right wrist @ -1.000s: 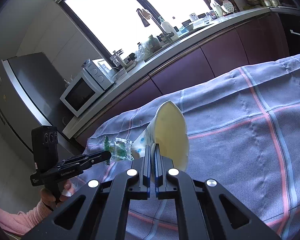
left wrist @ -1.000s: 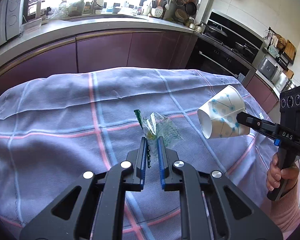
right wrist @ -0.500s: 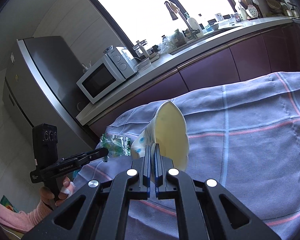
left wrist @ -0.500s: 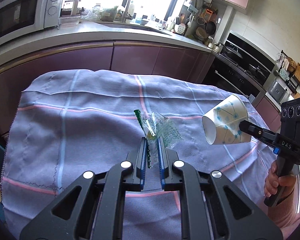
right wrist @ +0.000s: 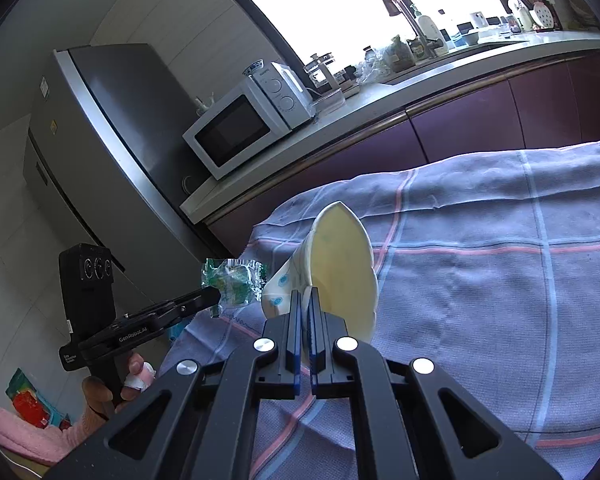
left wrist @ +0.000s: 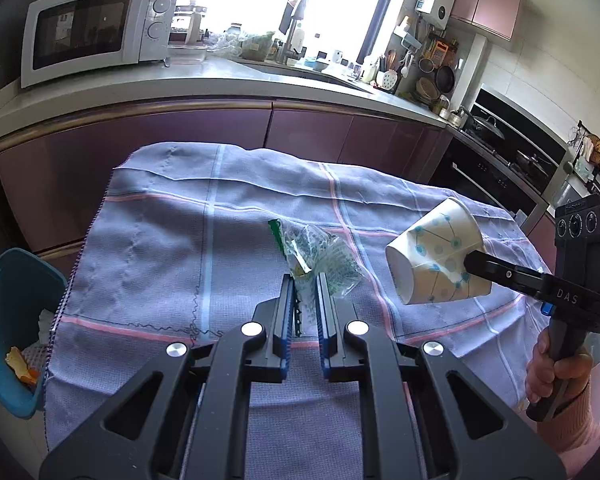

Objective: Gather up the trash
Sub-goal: 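Carry the wrapper and white paper cup over to the teal bin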

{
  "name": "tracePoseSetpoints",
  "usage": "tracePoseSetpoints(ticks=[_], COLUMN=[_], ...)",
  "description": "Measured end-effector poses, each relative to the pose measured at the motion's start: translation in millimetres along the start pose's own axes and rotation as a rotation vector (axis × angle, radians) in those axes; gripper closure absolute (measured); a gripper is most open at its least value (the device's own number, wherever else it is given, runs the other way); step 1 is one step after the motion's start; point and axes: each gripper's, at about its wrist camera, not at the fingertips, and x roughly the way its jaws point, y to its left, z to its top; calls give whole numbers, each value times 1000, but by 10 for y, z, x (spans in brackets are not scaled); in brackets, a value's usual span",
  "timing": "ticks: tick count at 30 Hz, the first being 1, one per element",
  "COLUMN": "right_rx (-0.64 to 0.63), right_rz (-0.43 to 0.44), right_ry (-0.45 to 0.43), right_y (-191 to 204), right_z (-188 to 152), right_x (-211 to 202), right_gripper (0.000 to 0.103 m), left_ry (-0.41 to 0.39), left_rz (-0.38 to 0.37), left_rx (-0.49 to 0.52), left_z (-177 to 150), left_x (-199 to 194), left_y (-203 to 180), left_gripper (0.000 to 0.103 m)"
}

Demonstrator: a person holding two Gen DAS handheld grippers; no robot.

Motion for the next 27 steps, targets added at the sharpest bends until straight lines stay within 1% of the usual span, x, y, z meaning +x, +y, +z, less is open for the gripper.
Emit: tracePoseSetpoints(ticks=[9,15,27], right_rx=[-21,-40,-80], right_rz=[38,61,124], right_ry=[30,50,97], right_y=[229,374,636], right_z=[-57,-56,-14], right_x=[183,302,605], right_gripper=[101,101,101], left_ry=[-40,-70,-113], left_rz=[41,58,126], left_rx=[3,-10,-45], left_z=[-53,-100,-170], left_x=[-277,-478,-838], left_y=[75,162,376], left_gripper=[92,92,92])
